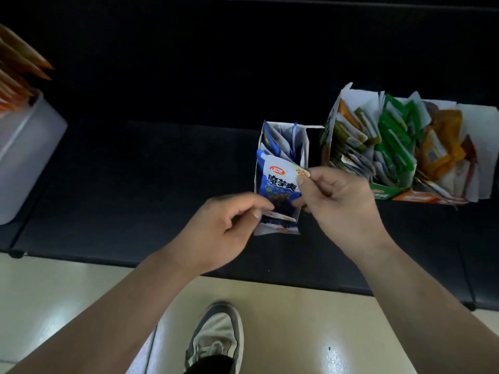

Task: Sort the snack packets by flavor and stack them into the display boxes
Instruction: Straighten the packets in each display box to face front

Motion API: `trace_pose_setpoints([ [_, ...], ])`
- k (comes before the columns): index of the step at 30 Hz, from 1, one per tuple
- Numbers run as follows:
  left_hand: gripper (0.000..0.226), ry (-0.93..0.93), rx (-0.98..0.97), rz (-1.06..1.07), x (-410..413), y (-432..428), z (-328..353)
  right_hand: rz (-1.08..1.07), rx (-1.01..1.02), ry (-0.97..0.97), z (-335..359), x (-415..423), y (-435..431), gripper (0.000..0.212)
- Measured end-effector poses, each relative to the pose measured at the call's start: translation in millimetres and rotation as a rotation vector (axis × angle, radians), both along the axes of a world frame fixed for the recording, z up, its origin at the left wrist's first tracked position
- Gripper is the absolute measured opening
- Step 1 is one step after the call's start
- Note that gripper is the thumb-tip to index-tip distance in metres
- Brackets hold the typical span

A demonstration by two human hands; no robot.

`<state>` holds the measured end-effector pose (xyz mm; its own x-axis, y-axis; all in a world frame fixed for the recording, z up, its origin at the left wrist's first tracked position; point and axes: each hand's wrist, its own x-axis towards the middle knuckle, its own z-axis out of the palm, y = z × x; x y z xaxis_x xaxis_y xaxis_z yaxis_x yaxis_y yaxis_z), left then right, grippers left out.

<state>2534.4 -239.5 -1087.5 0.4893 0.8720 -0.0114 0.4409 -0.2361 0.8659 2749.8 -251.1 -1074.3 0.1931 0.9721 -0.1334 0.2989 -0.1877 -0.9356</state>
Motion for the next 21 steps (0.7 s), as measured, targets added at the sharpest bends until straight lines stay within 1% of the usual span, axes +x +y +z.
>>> trace_pose_setpoints([
  [2,0.026,0.029,-0.031,-0.022,1,0,-3,0.004,0.004,0.004,1,1,0,0.016],
  [4,0.029,-0.002,-0.103,-0.004,2,0,-2,0.019,0.021,0.012,4,2,-1,0.016],
  [6,0.028,-0.073,-0.118,0.115,6,0,0,0.052,0.016,0.035,6,3,-1,0.017],
  [9,0.017,-0.167,-0.068,0.325,8,6,1,0.135,-0.009,0.032,8,4,-3,0.019],
  [10,0.02,-0.187,-0.072,0.355,9,7,2,0.163,-0.023,0.021,7,6,-3,0.02],
  [11,0.024,-0.203,-0.085,0.345,9,7,3,0.191,-0.038,0.018,8,8,-4,0.022],
  [15,0.026,-0.199,-0.174,0.149,11,4,9,0.314,-0.093,0.036,14,10,-7,0.022],
  [17,0.032,-0.245,-0.228,0.166,10,3,7,0.298,-0.128,0.079,14,10,-8,0.028],
  [19,0.036,-0.264,-0.299,0.243,11,4,4,0.235,-0.141,0.095,14,10,-8,0.034],
  [21,0.026,-0.241,-0.328,0.337,14,7,5,0.204,-0.132,0.068,11,11,-7,0.037],
])
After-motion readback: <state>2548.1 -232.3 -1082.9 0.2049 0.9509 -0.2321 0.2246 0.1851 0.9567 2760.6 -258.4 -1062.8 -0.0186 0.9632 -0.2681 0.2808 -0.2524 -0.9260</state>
